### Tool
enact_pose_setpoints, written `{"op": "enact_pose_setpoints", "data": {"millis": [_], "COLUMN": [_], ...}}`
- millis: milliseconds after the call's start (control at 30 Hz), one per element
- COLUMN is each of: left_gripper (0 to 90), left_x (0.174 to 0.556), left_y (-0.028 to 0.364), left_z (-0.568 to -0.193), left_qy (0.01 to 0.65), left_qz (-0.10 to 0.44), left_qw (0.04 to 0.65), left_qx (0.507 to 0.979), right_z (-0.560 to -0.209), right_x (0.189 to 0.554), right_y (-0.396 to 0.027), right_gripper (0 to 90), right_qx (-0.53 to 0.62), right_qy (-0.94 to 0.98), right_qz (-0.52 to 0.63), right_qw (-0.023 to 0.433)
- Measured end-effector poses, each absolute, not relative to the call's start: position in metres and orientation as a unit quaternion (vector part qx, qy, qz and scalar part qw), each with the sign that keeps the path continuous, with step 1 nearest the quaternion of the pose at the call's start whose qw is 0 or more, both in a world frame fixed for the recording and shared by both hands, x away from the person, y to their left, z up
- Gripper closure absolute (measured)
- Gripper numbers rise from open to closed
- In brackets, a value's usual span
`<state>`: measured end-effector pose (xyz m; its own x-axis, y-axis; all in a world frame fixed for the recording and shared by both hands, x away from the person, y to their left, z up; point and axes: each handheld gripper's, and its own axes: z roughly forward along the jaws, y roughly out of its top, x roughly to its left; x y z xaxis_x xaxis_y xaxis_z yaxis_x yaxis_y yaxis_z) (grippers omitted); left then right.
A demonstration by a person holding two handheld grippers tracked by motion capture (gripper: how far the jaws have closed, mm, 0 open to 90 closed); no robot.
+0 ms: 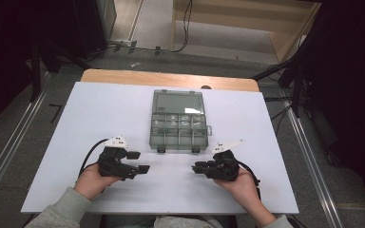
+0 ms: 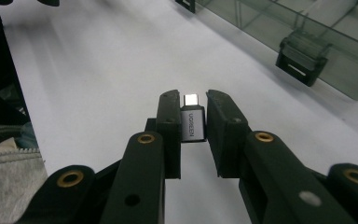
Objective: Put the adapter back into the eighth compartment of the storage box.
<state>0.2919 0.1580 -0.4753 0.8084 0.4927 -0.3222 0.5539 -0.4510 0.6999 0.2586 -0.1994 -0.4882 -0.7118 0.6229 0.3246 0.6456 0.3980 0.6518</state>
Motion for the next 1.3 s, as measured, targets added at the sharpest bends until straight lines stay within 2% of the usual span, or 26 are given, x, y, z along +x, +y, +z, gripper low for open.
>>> {"op": "enact_pose_setpoints", "data": {"millis": [1300], "left_gripper": [27.1], "left_x": [0.294], "left_y": [0.156], "left_z": [-0.475], "left_qy": [0.309], "left_qz": [-0.031], "left_qw": [0.426], "left_qx": [0.850], "right_z": [-0.476], "right_x": [0.265], "right_y": [-0.225], "right_gripper": [73.5], "right_qx": [-0.421], "right_qy": [-0.802], "right_qz": [-0.423], "right_qw": [-0.016]}}
